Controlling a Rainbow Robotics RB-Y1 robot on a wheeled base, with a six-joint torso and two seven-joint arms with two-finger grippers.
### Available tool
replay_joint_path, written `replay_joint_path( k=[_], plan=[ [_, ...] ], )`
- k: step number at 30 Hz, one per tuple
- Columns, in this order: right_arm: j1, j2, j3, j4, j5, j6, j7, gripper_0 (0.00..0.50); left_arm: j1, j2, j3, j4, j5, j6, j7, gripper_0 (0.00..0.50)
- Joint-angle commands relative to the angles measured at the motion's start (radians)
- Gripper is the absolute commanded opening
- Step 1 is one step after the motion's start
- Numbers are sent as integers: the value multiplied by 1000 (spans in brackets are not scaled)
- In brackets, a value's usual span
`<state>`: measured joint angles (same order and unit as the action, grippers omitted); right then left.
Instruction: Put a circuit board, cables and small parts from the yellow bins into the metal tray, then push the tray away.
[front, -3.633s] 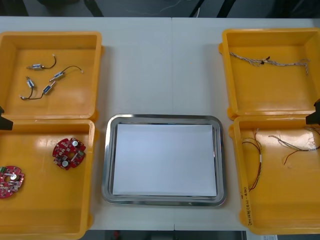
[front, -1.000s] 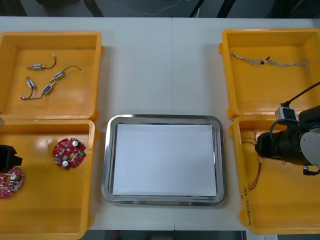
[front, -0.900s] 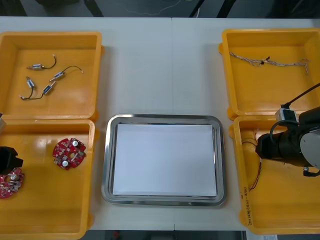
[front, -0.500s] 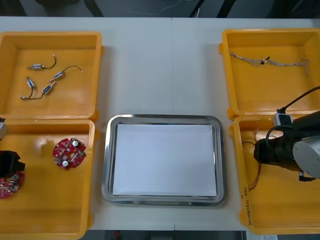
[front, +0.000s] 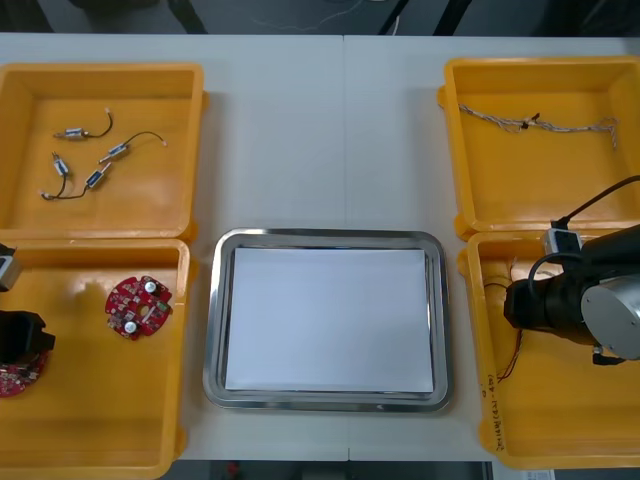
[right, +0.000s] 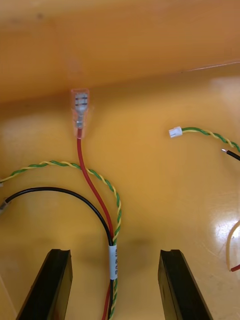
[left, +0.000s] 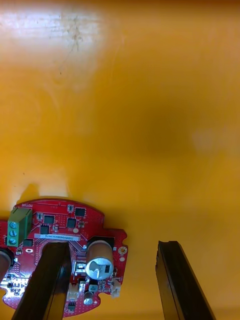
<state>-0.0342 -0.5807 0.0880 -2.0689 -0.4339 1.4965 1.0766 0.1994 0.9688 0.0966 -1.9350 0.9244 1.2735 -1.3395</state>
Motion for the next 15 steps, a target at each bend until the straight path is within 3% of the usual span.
replay_joint_path(
  k=[1,15],
  plan=[
    [25,24,12,-10,15,-9,-47,500,46,48,-15,-1,-12,-19,-138,500],
    [40,28,12,-10,17,-19,-47,500,51,50,-54,10,-32,-69,-139,500]
  ],
)
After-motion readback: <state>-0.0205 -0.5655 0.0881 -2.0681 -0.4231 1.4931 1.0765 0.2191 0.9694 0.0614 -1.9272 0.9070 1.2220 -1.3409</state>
